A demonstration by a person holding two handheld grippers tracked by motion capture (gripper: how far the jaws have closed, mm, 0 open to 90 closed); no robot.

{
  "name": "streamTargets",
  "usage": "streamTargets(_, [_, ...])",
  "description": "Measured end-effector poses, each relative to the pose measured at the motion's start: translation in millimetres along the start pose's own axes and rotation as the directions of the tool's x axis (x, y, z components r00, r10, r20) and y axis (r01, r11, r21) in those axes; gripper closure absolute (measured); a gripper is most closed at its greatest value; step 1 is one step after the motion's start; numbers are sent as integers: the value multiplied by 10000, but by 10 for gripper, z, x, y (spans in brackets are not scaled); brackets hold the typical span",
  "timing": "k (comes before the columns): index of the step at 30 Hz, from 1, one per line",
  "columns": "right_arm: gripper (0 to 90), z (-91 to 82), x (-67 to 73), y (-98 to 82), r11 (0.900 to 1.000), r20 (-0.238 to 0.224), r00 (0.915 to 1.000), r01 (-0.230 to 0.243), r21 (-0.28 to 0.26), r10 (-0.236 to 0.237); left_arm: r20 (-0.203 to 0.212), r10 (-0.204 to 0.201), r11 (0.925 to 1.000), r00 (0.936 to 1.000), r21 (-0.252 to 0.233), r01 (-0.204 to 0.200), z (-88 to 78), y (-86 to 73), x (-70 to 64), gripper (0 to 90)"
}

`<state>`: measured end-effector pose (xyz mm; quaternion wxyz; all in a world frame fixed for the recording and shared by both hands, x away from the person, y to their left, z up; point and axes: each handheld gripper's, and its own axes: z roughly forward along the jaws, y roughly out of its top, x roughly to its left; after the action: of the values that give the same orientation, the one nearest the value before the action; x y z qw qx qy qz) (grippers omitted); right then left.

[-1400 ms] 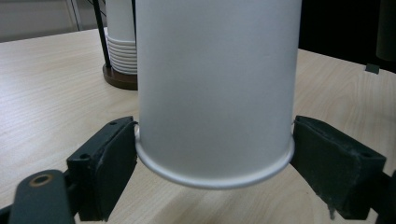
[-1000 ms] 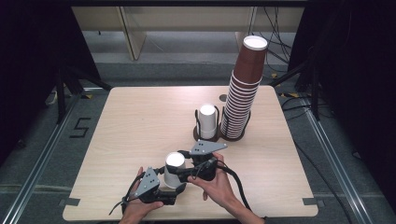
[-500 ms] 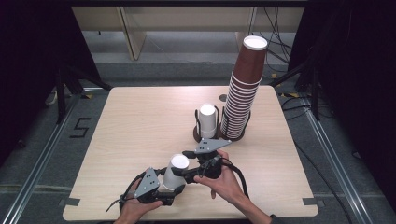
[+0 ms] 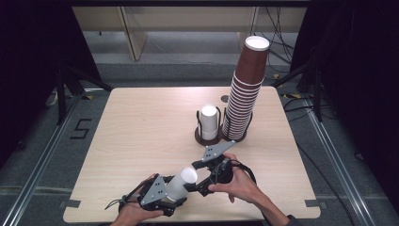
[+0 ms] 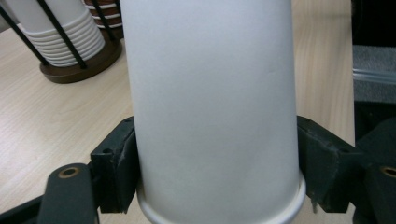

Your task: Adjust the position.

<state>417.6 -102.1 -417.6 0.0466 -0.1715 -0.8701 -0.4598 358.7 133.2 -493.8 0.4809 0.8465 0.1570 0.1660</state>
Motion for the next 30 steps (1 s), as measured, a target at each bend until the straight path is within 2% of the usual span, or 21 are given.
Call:
streamTargets(1, [164,15,-4,-16,9998,-140,9998,133,155,-131,8,17,10000,10000,-78,-17,11,-4,-8,240])
streamTargets(5, [164,55,0,-53,9989,-393,9991,187,432,-170,265,521,9984,9983,200,-527,24,17,-53,241])
streamTargets(7, [166,71,13,-62,9983,-413,9991,133,559,-110,256,684,9971,9973,324,-692,23,25,-77,241])
streamTargets(10, [180,105,22,-73,9971,-488,9985,298,695,-264,351,846,9954,9958,432,-861,32,29,-90,241])
streamTargets(17, [314,145,33,-93,9944,-816,9964,322,1007,-240,461,1002,9939,9939,422,-1021,41,28,-105,238])
streamTargets(19, [322,151,25,-92,9945,-882,9956,392,967,-307,425,1147,9917,9925,527,-1169,28,27,-94,227])
streamTargets(21, [329,139,22,-86,9952,-841,9961,337,919,-260,248,947,9954,9952,87,-949,36,5,-87,187])
streamTargets(22, [331,128,18,-81,9961,-821,9964,283,834,-214,183,569,9978,9982,-340,-563,35,-13,-71,169])
streamTargets(23, [333,103,3,-68,9975,-792,9967,236,668,-183,87,445,9975,9990,-557,-439,31,-21,-60,134])
streamTargets(24, [335,82,-2,-60,9981,-752,9971,165,587,-120,-26,396,9966,9992,-718,-397,20,-25,-44,142])
streamTargets(25, [335,58,-20,-54,9989,-723,9973,172,435,-140,-112,162,9945,9998,-1030,-173,5,-30,-21,152])
streamTargets(27, [336,-22,-65,-44,9997,-659,9975,-249,1,249,-227,-304,9877,9993,-1540,265,-17,-39,4,145])
streamTargets(28, [336,-46,-86,-40,9994,-702,9971,-304,-187,290,-239,-595,9810,9979,-1863,540,-28,-41,21,146])
streamTargets(29, [336,-89,-106,-38,9979,-711,9962,-536,-367,509,-271,-749,9781,9968,-1966,682,-39,-40,29,145])
streamTargets(30, [336,-108,-127,-37,9975,-688,9968,-445,-541,407,-282,-932,9716,9952,-2208,848,-40,-40,39,145])
